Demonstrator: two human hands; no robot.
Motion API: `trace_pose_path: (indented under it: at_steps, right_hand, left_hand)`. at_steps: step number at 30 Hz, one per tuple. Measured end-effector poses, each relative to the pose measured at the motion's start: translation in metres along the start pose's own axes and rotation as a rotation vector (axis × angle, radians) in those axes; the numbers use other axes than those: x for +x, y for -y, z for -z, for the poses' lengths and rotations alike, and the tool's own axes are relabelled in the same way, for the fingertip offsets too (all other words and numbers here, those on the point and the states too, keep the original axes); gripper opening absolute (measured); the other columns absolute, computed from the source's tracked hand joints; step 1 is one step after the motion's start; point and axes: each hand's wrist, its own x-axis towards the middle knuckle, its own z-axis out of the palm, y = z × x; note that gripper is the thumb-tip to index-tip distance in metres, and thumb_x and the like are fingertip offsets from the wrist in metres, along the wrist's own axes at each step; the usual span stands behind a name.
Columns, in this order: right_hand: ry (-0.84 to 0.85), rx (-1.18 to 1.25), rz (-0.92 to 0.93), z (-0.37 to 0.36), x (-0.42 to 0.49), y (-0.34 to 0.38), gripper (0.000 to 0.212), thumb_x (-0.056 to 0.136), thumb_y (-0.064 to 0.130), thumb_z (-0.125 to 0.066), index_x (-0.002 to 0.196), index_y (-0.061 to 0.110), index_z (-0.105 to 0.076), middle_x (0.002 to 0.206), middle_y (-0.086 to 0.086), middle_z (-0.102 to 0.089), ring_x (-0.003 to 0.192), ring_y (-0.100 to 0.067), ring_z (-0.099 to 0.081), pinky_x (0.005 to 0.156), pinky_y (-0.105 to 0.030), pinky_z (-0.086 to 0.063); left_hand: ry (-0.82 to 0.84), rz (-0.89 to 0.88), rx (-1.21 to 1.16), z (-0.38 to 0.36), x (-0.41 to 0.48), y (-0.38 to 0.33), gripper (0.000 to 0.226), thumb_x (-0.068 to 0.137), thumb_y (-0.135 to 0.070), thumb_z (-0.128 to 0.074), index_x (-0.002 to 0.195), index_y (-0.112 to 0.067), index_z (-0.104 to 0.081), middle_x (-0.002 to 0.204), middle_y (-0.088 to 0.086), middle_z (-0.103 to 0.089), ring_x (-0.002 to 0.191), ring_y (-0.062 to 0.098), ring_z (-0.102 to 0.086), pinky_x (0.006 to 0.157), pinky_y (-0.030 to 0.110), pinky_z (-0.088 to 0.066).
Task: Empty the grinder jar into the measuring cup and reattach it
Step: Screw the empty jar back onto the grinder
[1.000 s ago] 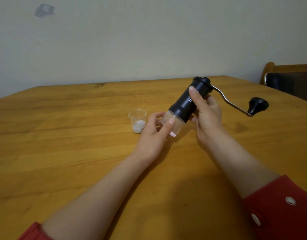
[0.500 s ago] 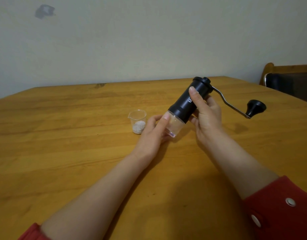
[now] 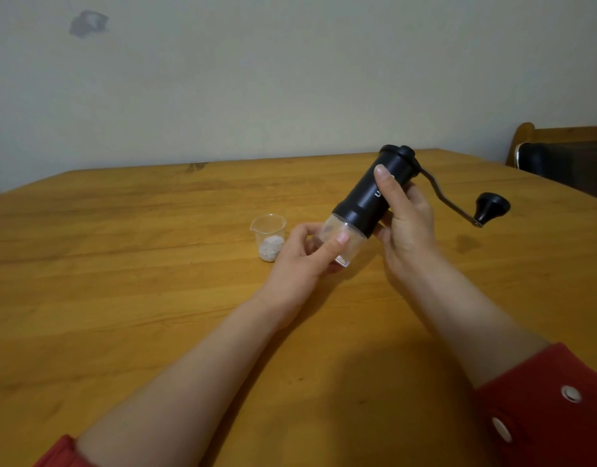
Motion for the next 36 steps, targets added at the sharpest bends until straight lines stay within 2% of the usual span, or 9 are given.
trace_pose_path:
  at_steps: [3,6,10,12,14,20,28,33,36]
  right_hand:
    - [0.107,0.051,-0.037,-0.004,-0.002,0.003,0.040,0.078,0.036,-0.077,0.110,0.018,-0.062,0.092,0.000,-0.069,0.083,-0.016,-0.070,0.075,-0.033,-0.057]
    - [0.189,0.039,-0.056,-0.009,-0.006,0.005,0.034,0.076,0.032,-0.079,0.101,0.019,-0.062,0.083,0.000,-0.065,0.075,-0.015,-0.066,0.069,-0.033,-0.055]
    - [0.248,-0.004,-0.003,-0.014,-0.011,0.003,0.028,0.082,0.021,-0.076,0.104,0.012,-0.063,0.096,-0.008,-0.073,0.095,-0.025,-0.073,0.080,-0.037,-0.059]
    - [0.238,-0.033,0.024,-0.017,-0.013,0.003,0.021,0.085,0.017,-0.074,0.102,0.009,-0.063,0.095,-0.011,-0.075,0.093,-0.028,-0.074,0.082,-0.039,-0.060]
    - [0.213,-0.066,0.048,-0.019,-0.014,0.003,0.017,0.086,0.016,-0.072,0.098,0.009,-0.063,0.084,-0.008,-0.072,0.079,-0.025,-0.073,0.075,-0.037,-0.060]
    - [0.110,-0.087,0.138,-0.026,-0.016,0.008,0.025,0.085,0.016,-0.073,0.102,0.005,-0.059,0.078,-0.007,-0.067,0.067,-0.021,-0.068,0.065,-0.037,-0.058]
    - [0.072,-0.151,0.158,-0.028,-0.016,0.009,0.035,0.083,0.020,-0.076,0.109,0.002,-0.059,0.084,-0.011,-0.066,0.067,-0.020,-0.069,0.065,-0.036,-0.058]
    - [0.113,-0.231,0.200,-0.027,-0.013,0.012,0.039,0.080,0.022,-0.080,0.107,0.004,-0.057,0.088,-0.012,-0.065,0.073,-0.022,-0.070,0.069,-0.035,-0.059]
    - [0.142,-0.300,0.197,-0.023,-0.009,0.014,0.048,0.078,0.027,-0.081,0.113,0.005,-0.056,0.103,-0.020,-0.065,0.093,-0.033,-0.069,0.085,-0.048,-0.059]
  left_hand:
    - [0.075,-0.006,0.070,0.000,-0.002,0.001,0.059,0.075,-0.035,-0.080,0.125,-0.016,-0.056,0.113,0.007,-0.071,0.103,0.025,-0.070,0.091,0.036,-0.057]
    - [0.122,-0.067,0.247,-0.001,-0.004,0.006,0.050,0.071,-0.037,-0.084,0.115,-0.023,-0.063,0.100,-0.004,-0.074,0.091,0.010,-0.070,0.078,0.022,-0.054]
    - [0.088,-0.083,0.358,0.000,-0.003,0.010,0.058,0.069,-0.042,-0.083,0.117,-0.025,-0.055,0.102,-0.007,-0.070,0.091,0.004,-0.067,0.078,0.023,-0.049]
    - [0.106,-0.080,0.397,-0.001,-0.004,0.011,0.062,0.069,-0.047,-0.079,0.121,-0.029,-0.049,0.106,-0.010,-0.067,0.095,0.000,-0.065,0.081,0.022,-0.049]
    - [0.118,-0.091,0.427,-0.003,-0.005,0.011,0.064,0.071,-0.048,-0.077,0.123,-0.031,-0.045,0.109,-0.013,-0.065,0.099,-0.004,-0.063,0.084,0.023,-0.050]
    - [0.073,-0.142,0.435,-0.016,-0.009,0.008,0.058,0.082,-0.037,-0.074,0.127,-0.027,-0.038,0.117,-0.011,-0.061,0.106,0.000,-0.060,0.091,0.026,-0.051]
    - [0.029,-0.133,0.442,-0.021,-0.011,0.006,0.057,0.083,-0.034,-0.074,0.127,-0.027,-0.039,0.116,-0.013,-0.061,0.101,-0.006,-0.059,0.077,0.006,-0.046]
    - [0.007,-0.109,0.457,-0.016,-0.005,0.002,0.082,0.075,-0.041,-0.080,0.141,-0.026,-0.034,0.137,-0.004,-0.050,0.124,0.010,-0.051,0.102,0.032,-0.046]
    - [-0.026,-0.130,0.481,-0.014,-0.004,0.003,0.077,0.079,-0.038,-0.077,0.141,-0.028,-0.034,0.140,-0.007,-0.049,0.126,0.008,-0.047,0.103,0.028,-0.042]
